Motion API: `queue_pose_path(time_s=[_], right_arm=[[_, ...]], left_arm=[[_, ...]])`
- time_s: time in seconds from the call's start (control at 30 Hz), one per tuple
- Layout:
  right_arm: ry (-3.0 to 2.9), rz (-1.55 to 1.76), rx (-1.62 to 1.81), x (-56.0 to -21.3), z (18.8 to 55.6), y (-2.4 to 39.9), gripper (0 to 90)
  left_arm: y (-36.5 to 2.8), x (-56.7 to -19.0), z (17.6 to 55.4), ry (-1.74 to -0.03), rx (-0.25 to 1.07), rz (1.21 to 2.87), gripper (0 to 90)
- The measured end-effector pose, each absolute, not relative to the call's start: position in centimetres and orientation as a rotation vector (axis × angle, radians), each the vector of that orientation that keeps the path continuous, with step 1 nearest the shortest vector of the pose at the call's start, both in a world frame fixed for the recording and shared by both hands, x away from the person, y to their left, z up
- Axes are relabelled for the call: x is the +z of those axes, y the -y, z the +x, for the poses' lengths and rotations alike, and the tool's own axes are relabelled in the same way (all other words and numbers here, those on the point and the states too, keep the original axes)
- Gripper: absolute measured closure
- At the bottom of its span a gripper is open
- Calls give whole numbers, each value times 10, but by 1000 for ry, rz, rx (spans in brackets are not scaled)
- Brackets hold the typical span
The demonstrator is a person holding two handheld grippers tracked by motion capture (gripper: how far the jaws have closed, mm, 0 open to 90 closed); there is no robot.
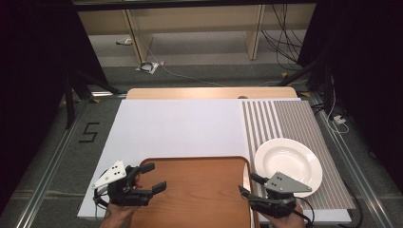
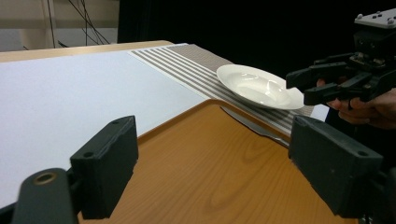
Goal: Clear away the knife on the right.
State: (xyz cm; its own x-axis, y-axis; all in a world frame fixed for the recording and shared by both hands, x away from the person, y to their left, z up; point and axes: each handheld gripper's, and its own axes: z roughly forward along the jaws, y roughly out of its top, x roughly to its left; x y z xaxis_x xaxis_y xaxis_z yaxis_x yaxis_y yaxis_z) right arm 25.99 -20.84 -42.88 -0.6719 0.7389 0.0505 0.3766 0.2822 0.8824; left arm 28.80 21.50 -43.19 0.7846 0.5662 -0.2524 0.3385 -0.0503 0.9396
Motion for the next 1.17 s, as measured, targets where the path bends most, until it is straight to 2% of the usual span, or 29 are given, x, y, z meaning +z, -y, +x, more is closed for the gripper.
queue_pose_path(time_s=[0.3,0.77,1.17], right_arm=[[-2119,1028,1409,-427,261,215,302],[-2009,1022,1461,-424,259,226,231],[-2013,1003,1463,-424,258,226,229]], left_arm=[[-215,-432,288,-723,208,1662,159],[-213,-432,288,-714,203,1674,159],[-214,-431,288,-713,205,1670,159]])
